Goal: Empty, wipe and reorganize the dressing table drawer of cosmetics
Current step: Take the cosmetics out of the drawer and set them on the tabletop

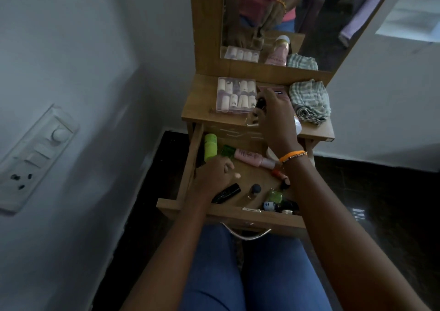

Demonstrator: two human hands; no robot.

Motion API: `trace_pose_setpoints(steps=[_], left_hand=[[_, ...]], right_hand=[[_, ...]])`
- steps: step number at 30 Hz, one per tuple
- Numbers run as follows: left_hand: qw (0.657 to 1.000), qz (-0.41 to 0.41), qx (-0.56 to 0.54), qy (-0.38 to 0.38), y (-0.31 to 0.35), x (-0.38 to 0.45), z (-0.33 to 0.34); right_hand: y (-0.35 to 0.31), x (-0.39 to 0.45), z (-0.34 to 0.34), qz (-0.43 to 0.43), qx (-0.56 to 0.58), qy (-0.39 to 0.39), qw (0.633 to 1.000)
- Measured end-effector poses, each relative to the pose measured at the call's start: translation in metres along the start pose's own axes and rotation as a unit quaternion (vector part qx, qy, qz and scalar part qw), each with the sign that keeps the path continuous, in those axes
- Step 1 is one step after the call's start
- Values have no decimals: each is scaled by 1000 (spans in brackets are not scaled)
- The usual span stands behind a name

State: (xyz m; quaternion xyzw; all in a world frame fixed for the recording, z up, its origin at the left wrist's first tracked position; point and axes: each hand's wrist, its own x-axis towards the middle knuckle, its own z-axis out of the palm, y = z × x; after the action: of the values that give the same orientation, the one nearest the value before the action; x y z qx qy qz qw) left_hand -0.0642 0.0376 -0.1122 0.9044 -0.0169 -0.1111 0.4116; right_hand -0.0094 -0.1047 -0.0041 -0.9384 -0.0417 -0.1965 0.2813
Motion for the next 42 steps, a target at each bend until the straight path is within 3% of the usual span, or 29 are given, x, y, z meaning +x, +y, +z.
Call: trace_pose_setpoints(steps=[3, 10, 15, 17, 20, 24, 29, 32, 34, 38, 42], left_hand=[[995, -11, 56, -86, -2, -4, 1], [977, -33, 133, -164, -9, 0, 4], [971, -18, 164, -171, -8, 0, 7], [970, -5, 174, -168, -7, 0, 6], [968, -7, 184, -173, -6, 2, 5], [977, -45, 137, -158, -2, 2, 6], [988, -48, 39, -144, 12, -8, -2], [990, -50, -93, -95, 33, -10, -25], [985, -30, -168, -5, 48, -5, -46], [969, 13, -179, 170, 71, 14, -86], [966, 0, -133, 222, 72, 38, -99]], right_hand=[[5, 10, 3, 3, -20, -16, 1000], [10, 15, 5, 1, -41, -24, 999], [-2, -22, -6, -79, -11, 81, 994], [-2, -48, -7, -86, 23, 27, 996], [16, -86, 2, -69, -31, -140, 987], [43, -114, 17, 9, -121, -402, 908], [50, -122, 28, 31, -94, -413, 905], [52, -121, 31, 40, -70, -395, 915], [53, -121, 31, 52, -47, -377, 924], [54, -123, 30, 47, -17, -338, 940], [51, -124, 26, 15, 8, -308, 951]])
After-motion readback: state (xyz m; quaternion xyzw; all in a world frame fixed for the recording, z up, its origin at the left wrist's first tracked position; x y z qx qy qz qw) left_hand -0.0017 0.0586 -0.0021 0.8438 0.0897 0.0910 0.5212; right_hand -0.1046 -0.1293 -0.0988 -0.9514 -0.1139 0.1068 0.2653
